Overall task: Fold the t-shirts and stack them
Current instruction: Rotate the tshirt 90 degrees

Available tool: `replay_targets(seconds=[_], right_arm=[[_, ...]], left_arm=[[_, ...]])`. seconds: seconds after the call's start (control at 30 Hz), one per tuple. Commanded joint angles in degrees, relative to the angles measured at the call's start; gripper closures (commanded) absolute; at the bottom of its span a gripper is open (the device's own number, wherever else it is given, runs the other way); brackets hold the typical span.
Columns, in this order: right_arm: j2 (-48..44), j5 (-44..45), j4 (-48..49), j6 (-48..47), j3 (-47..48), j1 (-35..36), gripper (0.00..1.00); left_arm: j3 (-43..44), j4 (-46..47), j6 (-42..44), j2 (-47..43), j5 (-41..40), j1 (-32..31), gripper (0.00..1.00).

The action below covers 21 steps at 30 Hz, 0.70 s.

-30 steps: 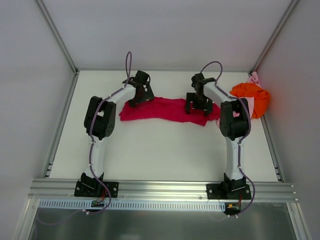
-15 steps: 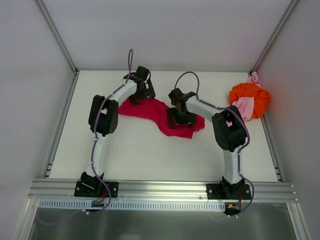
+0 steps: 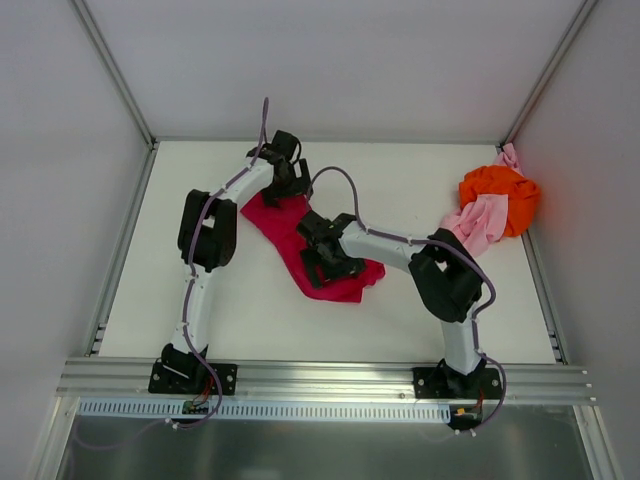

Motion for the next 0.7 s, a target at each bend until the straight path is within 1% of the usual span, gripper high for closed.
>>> replay_targets(seconds=[0.0,0.07,0.13,0.2,0.27,0.37,0.43,0.57,0.67], right_arm=[[-1.3,0.6,-3.8,2.3,-1.7,3.1,0.0],[-1.2,0.5,-3.8,2.7,-1.7,3.3,0.0],[-1.4,4.1,-3.9,3.6,-1.6,3.3,0.0],[-2.3,13.4,-4.7,5.5,-1.4,3.3,0.0],[-4.5,20.2,-3.7,7.2,-2.6,2.9,0.0],[-6.9,21.3,-0.1,7.2,-5.5,1.3,0.0],[-9.5,24.5,0.5,7.8,-6.4,1.2,0.0],[-14.5,31.5,2.1,9.2,-10.3,1.3,0.0],[-20.2,34.9,7.5,8.5,-14.2,1.7,0.0]], left_arm=[[-0.7,0.9,2.2,1.7,4.4,-1.5,0.01],[-1.3,1.3,2.3,0.9,4.3,-1.8,0.01],[-2.6,2.1,2.5,-0.1,4.3,-2.1,0.01],[-4.0,3.0,3.1,-0.9,4.1,-2.2,0.01],[-4.4,3.1,3.5,-1.1,3.6,-2.3,0.01],[-4.6,3.3,4.5,-1.3,2.4,-2.3,0.01],[-4.9,4.3,5.2,-1.8,2.2,-2.2,0.01],[-3.7,6.1,6.2,-0.8,5.9,-2.3,0.01],[-2.8,7.0,6.3,0.2,7.9,-2.2,0.01]])
